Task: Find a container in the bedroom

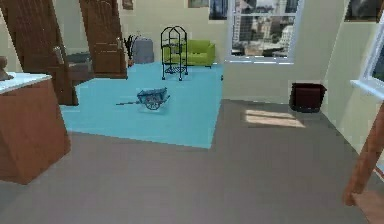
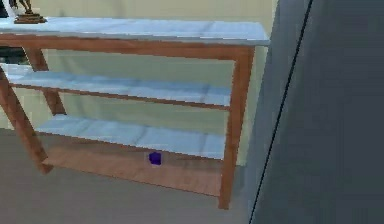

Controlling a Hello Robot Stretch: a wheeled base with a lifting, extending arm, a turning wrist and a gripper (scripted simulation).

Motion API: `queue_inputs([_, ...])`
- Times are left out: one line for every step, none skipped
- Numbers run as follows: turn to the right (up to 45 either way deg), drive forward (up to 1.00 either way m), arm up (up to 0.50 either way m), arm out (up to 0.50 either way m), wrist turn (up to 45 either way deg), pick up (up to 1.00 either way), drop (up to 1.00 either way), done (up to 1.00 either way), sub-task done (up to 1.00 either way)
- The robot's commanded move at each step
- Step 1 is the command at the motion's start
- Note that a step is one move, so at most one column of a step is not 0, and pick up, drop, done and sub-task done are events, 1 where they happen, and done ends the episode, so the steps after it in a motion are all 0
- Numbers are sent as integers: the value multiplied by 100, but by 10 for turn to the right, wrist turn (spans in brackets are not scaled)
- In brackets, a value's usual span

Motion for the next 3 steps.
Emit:
queue_inputs([0,100,0,0,0,0,0,0,0])
queue_inputs([0,100,0,0,0,0,0,0,0])
queue_inputs([0,100,0,0,0,0,0,0,0])
